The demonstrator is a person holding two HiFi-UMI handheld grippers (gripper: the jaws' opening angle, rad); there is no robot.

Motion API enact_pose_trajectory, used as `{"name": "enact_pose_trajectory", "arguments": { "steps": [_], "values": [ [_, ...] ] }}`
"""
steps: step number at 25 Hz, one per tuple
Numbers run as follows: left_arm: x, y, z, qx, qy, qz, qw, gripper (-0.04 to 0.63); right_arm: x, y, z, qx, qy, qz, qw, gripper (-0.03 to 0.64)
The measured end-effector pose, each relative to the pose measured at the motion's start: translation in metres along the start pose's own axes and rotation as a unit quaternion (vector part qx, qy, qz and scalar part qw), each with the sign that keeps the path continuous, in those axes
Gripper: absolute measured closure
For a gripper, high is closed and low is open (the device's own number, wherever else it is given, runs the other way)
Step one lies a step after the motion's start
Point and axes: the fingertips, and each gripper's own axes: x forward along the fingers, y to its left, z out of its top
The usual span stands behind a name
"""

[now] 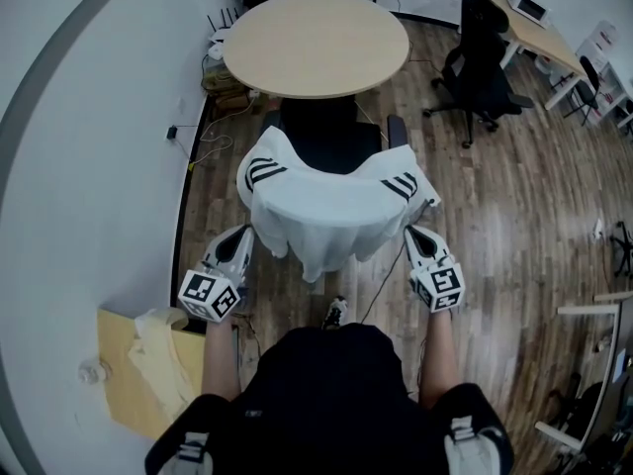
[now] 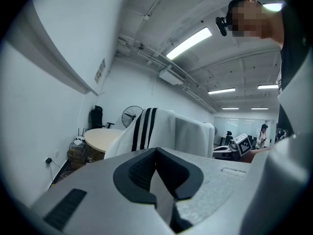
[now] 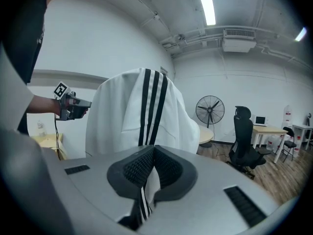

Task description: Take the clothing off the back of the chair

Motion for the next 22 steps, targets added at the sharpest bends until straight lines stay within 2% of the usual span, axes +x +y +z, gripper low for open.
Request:
{"name": "enact_pose_trajectory", "arguments": {
  "steps": [7,15,22],
  "values": [
    [0.000,0.003,-0.001,-0.004,-0.003,0.015,0.9999,0.595,0.007,-0.007,0.003,-0.005,-0.004,0.011,1.000,0.623],
    [-0.002,0.015,0.011,0.001,-0.005,0.023,0.9997,0.595,0.007,-0.009,0.013,-0.004,-0.003,0.003,1.000,0.623],
    [0.009,0.033,0.018,0.007,-0.006,0.024,0.9997,0.595,0.013,-0.022,0.028,-0.002,-0.020,-0.029,0.999,0.620]
  ]
}}
